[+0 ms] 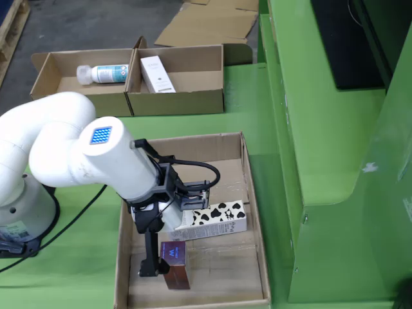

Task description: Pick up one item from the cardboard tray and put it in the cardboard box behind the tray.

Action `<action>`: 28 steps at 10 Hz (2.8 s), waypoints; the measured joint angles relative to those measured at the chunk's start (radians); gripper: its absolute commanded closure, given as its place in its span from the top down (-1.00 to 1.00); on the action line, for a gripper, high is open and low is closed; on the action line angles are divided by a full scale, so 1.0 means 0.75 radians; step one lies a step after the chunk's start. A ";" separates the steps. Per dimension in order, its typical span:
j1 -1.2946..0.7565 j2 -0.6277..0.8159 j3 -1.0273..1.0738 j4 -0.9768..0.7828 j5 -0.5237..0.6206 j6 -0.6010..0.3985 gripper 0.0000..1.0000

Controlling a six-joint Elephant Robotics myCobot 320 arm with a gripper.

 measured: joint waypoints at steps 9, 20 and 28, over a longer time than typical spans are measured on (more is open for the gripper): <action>0.000 0.256 -0.119 0.192 -0.002 -0.012 1.00; 0.018 0.235 -0.372 0.347 -0.002 -0.012 1.00; 0.043 0.370 -0.849 0.673 -0.008 0.006 1.00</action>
